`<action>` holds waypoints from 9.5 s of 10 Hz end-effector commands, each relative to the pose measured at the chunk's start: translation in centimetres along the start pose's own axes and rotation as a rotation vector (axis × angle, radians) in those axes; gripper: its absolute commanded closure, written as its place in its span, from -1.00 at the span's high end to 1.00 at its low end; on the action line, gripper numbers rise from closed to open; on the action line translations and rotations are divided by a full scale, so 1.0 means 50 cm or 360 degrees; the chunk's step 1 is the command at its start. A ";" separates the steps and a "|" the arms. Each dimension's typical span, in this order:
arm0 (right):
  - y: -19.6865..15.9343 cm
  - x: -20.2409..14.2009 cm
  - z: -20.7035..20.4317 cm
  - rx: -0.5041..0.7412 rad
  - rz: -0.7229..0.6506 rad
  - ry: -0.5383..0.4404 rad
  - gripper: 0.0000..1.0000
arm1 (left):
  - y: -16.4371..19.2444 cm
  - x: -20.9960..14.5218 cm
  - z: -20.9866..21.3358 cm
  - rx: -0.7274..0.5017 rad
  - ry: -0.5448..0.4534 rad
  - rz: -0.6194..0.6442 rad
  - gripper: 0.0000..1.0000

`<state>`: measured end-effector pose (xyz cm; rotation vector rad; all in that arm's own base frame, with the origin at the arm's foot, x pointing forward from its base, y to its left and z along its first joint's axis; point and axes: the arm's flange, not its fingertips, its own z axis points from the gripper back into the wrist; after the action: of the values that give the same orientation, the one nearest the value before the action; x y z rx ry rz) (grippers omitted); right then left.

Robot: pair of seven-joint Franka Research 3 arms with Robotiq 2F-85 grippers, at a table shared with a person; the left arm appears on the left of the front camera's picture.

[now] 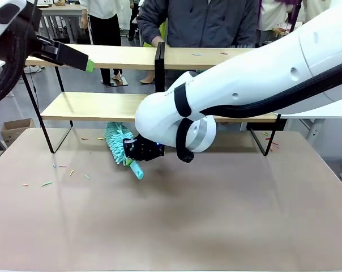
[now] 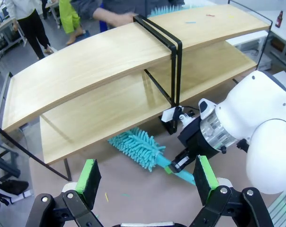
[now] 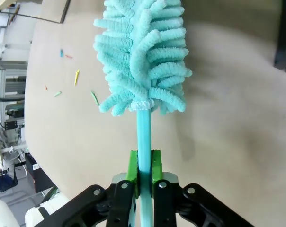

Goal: Clean the shelves.
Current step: Clean another randomly selected level of the Shelf with the Duster.

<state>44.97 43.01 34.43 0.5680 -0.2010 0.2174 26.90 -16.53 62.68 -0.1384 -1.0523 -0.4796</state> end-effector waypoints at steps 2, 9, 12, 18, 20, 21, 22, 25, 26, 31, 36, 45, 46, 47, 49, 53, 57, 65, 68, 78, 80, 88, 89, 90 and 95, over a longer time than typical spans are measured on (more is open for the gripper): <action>0.043 0.028 -0.023 0.0011 0.0128 0.0057 -0.75 | 0.001 -0.010 0.001 0.0001 -0.0013 -0.0002 1.00; 0.097 0.055 -0.043 0.0122 0.0252 0.0196 -0.75 | 0.001 -0.010 0.001 0.0001 -0.0013 -0.0002 1.00; 0.111 0.071 -0.082 0.0085 0.0273 0.0278 -0.75 | 0.001 -0.010 0.001 0.0001 -0.0013 -0.0002 1.00; 0.052 -0.009 0.037 0.0150 0.0320 0.0966 -0.75 | 0.001 -0.010 0.001 0.0001 -0.0013 -0.0002 1.00; 0.032 -0.071 0.138 0.0249 0.0415 0.1248 -0.75 | 0.001 -0.010 0.001 0.0001 -0.0013 -0.0002 1.00; 0.022 -0.085 0.185 0.0322 0.0465 0.1217 -0.75 | 0.001 -0.010 0.001 0.0001 -0.0013 -0.0002 1.00; 0.008 -0.089 0.231 0.0435 0.0565 0.1104 -0.75 | 0.001 -0.010 0.001 0.0001 -0.0013 -0.0002 1.00; -0.045 -0.102 0.275 0.0613 0.0759 0.1038 -0.75 | 0.001 -0.010 0.001 0.0001 -0.0013 -0.0002 1.00; -0.061 -0.112 0.296 0.0733 0.0878 0.1126 -0.75 | 0.001 -0.010 0.001 0.0001 -0.0013 -0.0002 1.00; -0.155 -0.193 0.395 0.0674 0.1024 0.0929 -0.75 | 0.001 -0.010 0.001 0.0001 -0.0013 -0.0002 1.00; -0.207 -0.201 0.424 0.0625 0.0876 0.0824 -0.75 | 0.001 -0.010 0.001 0.0001 -0.0013 -0.0002 1.00; -0.475 -0.425 0.660 0.0821 0.1016 -0.0246 -0.75 | 0.001 -0.010 0.001 0.0001 -0.0013 -0.0002 1.00; -0.504 -0.444 0.674 0.0904 0.1068 -0.0436 -0.75 | 0.001 -0.010 0.001 0.0001 -0.0013 -0.0002 1.00; -0.522 -0.446 0.671 0.0903 0.1002 -0.0564 -0.75 | 0.001 -0.010 0.001 0.0001 -0.0013 -0.0002 1.00; -0.519 -0.421 0.654 0.0888 0.0939 -0.0491 -0.75 | 0.001 -0.010 0.001 0.0001 -0.0013 -0.0002 1.00; -0.342 -0.280 0.511 0.0556 0.0867 0.0491 -0.75 | 0.001 -0.010 0.001 0.0001 -0.0013 -0.0002 1.00; -0.114 -0.167 0.338 0.0163 0.0844 0.0673 -0.75 | 0.001 -0.010 0.001 0.0001 -0.0013 -0.0002 1.00; -0.031 -0.016 0.188 -0.0080 0.0388 0.0485 -0.75 | 0.001 -0.010 0.001 0.0001 -0.0013 -0.0002 1.00; -0.030 0.016 0.130 -0.0128 0.0245 0.0296 -0.75 | 0.001 -0.010 0.001 0.0001 -0.0013 -0.0002 1.00; -0.008 0.055 0.023 0.0072 0.0431 0.0517 -0.75 | 0.001 -0.010 0.001 0.0001 -0.0013 -0.0002 1.00; -0.021 0.010 0.046 0.0240 0.0653 0.1038 -0.75 | 0.001 -0.010 0.001 0.0001 -0.0013 -0.0002 1.00; -0.175 -0.099 0.235 0.0762 0.0928 0.0816 -0.75 | 0.001 -0.010 0.001 0.0001 -0.0013 -0.0002 1.00; -0.200 -0.134 0.260 0.0820 0.0959 0.0875 -0.75 | 0.001 -0.010 0.001 0.0001 -0.0013 -0.0002 1.00; -0.232 -0.178 0.295 0.0860 0.0980 0.0877 -0.75 | 0.001 -0.010 0.001 0.0001 -0.0013 -0.0002 1.00; -0.362 -0.305 0.376 0.0835 0.0901 0.0727 -0.75 | 0.001 -0.010 0.001 0.0001 -0.0013 -0.0002 1.00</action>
<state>30.22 11.31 35.86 0.9218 0.0477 0.8309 26.92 -16.64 62.98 -0.1389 -1.0564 -0.4807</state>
